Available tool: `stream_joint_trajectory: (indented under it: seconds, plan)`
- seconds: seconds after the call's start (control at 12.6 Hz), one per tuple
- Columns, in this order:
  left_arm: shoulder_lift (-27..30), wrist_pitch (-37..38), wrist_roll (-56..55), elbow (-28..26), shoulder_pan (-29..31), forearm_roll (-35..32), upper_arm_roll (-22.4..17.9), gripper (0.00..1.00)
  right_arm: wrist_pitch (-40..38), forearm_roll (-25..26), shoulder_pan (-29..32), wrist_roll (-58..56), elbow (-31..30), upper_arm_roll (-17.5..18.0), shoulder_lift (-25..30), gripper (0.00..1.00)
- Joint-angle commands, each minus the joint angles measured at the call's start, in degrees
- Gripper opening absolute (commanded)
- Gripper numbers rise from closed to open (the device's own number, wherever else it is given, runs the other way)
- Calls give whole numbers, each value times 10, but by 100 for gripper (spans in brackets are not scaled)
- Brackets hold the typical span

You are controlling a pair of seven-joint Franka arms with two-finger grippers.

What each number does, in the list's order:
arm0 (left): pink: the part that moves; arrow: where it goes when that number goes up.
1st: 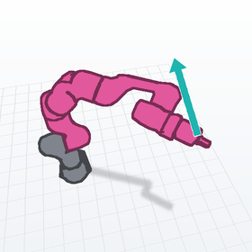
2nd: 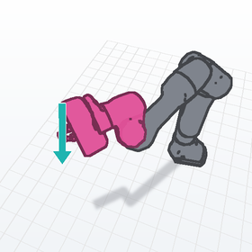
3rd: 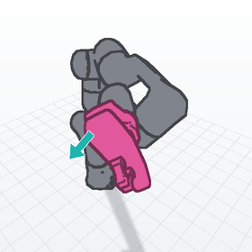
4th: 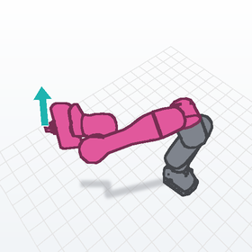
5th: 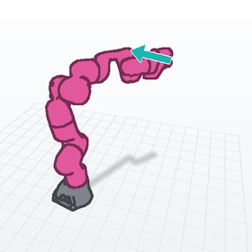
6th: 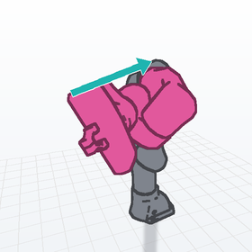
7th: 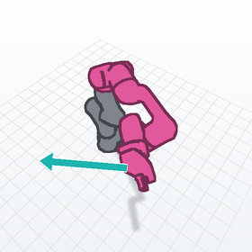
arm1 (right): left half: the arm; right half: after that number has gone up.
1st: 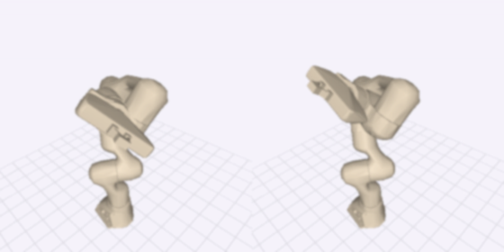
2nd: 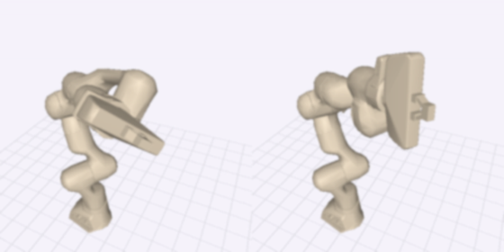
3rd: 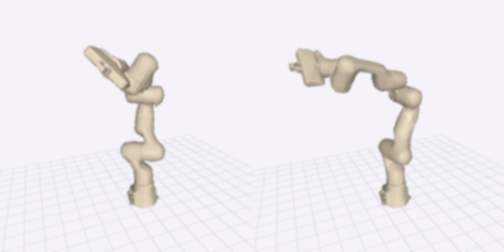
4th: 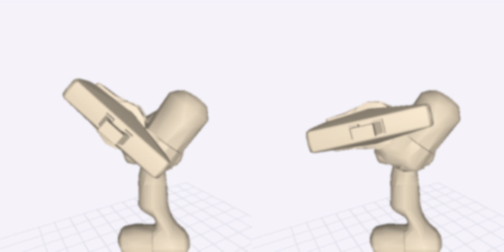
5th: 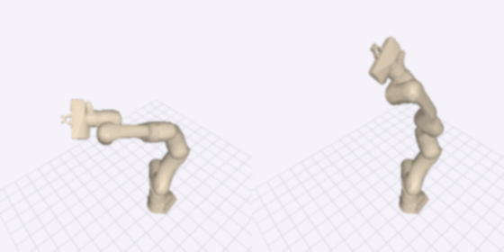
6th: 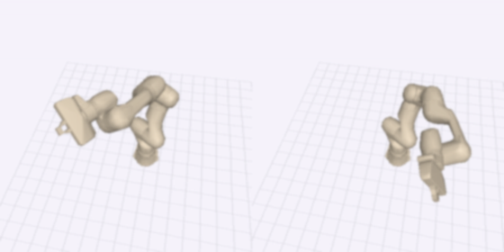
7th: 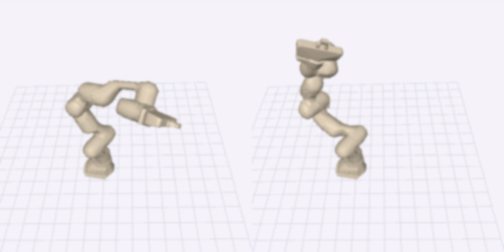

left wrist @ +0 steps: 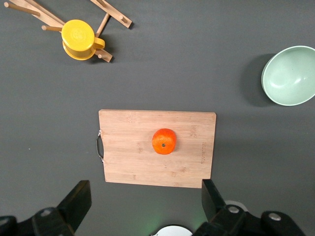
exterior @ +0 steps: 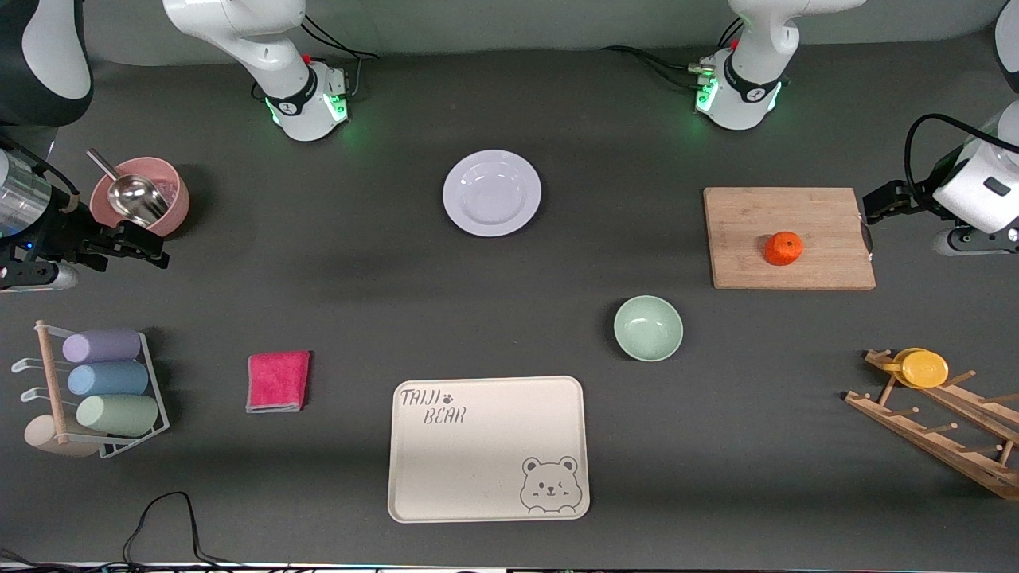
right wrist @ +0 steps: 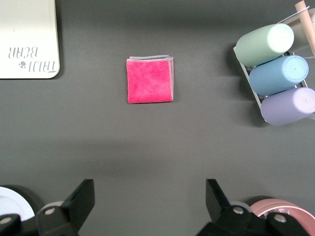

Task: Place orange and plate with both arms
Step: 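Reach the left gripper down to the orange on the cutting board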

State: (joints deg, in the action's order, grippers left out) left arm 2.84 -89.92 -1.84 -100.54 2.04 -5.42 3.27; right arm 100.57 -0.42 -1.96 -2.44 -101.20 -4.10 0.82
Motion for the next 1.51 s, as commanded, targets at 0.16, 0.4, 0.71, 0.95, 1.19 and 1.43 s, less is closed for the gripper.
stream_joint_trajectory:
  seconds: [0.16,0.4,0.71,0.95,1.19,1.43]
  plan:
    - [-7,26,-14,16,-2,2,2,100,-4,63,-49,16,1,-5,8,100]
    - [-6,46,-9,16,-2,1,2,100,-5,7,-48,14,12,-28,11,100]
    - [110,48,-10,-97,3,2,-1,100,-10,-24,-50,12,10,-45,10,100]
    - [239,39,-9,-228,2,15,-16,100,-24,-24,-49,12,8,-45,8,100]
    - [285,-18,-4,-310,2,18,-18,100,-26,-24,-50,12,3,-45,8,100]
    - [239,-110,-4,-362,2,16,-18,100,-27,-24,-51,15,-2,-44,8,100]
